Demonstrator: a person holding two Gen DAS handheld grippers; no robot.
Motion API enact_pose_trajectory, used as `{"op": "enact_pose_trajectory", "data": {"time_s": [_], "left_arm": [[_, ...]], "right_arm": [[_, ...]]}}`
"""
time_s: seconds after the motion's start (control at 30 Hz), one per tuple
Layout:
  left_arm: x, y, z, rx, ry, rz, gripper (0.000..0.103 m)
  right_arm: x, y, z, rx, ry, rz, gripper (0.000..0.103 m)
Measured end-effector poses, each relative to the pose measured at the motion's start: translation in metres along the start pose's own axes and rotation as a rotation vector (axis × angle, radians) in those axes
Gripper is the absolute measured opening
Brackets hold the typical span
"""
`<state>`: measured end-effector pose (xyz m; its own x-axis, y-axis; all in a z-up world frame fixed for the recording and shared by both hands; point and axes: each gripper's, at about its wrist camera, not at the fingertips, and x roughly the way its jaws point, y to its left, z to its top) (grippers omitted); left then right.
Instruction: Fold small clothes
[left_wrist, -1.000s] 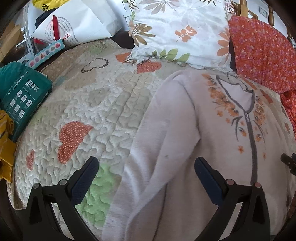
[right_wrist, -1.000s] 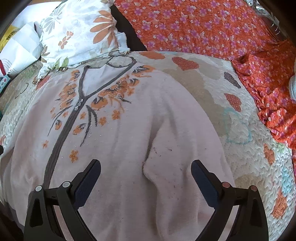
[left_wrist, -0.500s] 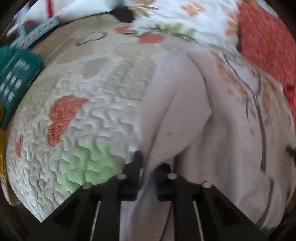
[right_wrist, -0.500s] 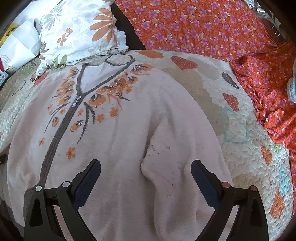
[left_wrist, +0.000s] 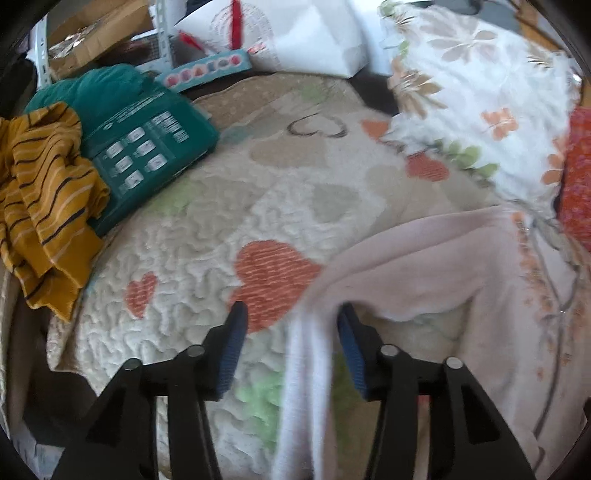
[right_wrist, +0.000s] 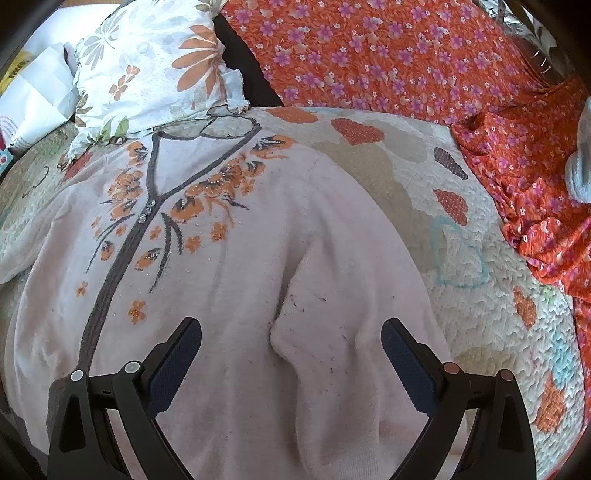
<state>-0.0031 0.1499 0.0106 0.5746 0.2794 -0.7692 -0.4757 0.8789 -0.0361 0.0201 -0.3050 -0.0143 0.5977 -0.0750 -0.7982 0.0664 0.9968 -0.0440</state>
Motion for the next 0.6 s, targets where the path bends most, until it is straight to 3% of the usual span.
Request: {"op": "enact_pose_trajectory", "data": {"time_s": [0.23,0.6], "left_arm": [[-0.039,-0.061,-0.022,0.206,-0.094,-0.122,0.069],[-0.032,-0.126,-0.057,0.402,-0.018,-0.183,0.070]], "right_arm": [[0.002,0.004,-0.001,-0.015,0.023,-0.018,0.100],[0.004,0.010,0.000,-0.013,0.007,0.001,0.100]]}}
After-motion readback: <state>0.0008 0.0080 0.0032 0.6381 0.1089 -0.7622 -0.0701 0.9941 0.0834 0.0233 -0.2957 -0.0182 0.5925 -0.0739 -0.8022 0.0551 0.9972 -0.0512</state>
